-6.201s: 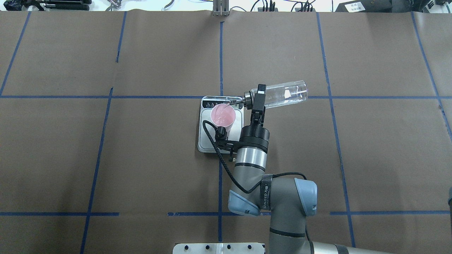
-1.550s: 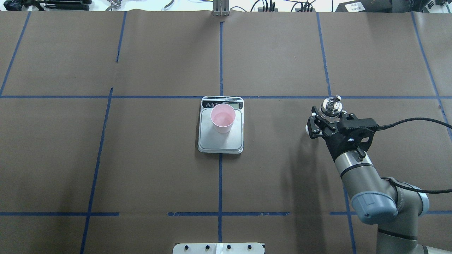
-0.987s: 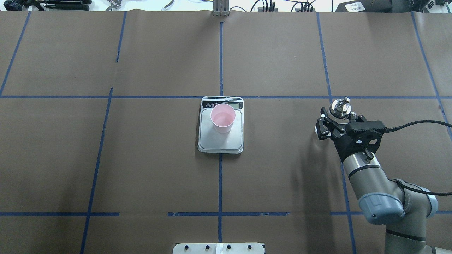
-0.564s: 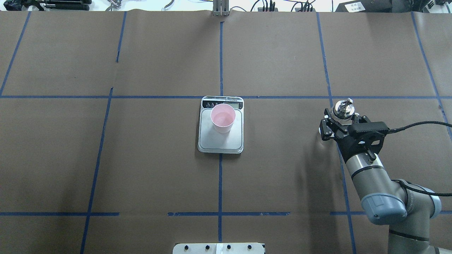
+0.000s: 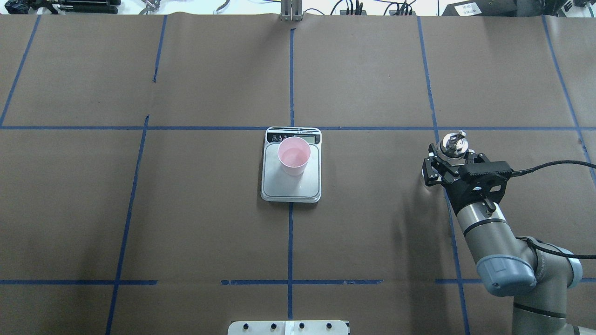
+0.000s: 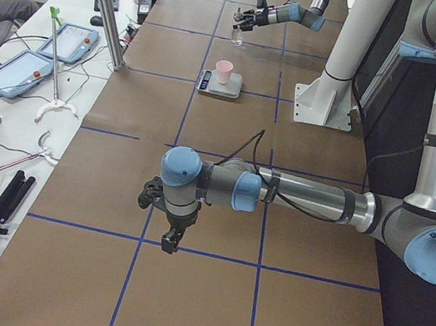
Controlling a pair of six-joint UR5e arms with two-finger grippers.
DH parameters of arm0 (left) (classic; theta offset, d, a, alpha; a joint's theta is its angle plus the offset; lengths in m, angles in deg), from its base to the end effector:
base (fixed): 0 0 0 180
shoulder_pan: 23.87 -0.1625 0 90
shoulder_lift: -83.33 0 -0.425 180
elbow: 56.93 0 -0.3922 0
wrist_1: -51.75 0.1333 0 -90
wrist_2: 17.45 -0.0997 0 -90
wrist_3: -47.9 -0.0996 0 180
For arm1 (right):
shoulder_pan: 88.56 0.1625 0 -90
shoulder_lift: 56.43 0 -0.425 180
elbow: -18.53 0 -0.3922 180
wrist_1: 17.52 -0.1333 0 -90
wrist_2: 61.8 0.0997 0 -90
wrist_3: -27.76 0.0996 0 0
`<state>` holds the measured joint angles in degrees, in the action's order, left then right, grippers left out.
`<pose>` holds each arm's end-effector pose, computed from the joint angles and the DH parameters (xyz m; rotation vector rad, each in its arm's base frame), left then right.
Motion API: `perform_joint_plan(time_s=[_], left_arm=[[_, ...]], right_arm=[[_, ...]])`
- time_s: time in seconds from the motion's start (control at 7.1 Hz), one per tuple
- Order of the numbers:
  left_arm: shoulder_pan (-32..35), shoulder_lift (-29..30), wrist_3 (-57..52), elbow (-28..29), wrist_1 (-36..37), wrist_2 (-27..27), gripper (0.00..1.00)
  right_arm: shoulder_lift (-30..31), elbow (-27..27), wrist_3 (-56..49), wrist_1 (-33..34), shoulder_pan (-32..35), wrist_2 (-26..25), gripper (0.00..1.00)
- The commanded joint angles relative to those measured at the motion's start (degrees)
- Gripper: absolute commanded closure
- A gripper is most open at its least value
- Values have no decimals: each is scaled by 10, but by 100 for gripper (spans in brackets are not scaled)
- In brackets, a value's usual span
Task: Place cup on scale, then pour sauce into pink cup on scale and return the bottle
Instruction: 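Hold the bottle upright with the right gripper beside the scale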
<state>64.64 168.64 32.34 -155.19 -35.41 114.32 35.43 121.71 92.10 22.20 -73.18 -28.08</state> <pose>-0.0550 -0.4589 0.6347 0.1017 0.7247 0.2889 -0.3928 -0.3322 0.4489 1.1636 -0.6078 0.3737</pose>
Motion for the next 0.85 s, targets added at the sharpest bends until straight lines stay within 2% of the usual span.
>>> perform_joint_plan(time_s=[0.0,0.28,0.7], left_arm=[[0,0,0,0,0,0,0],[0,0,0,0,0,-1,0],[0,0,0,0,0,-1,0]], right_arm=[[0,-8,0,0,0,1,67],[-1,-8,0,-1,0,1,0],[-2,-8,1,-1,-1,0,0]])
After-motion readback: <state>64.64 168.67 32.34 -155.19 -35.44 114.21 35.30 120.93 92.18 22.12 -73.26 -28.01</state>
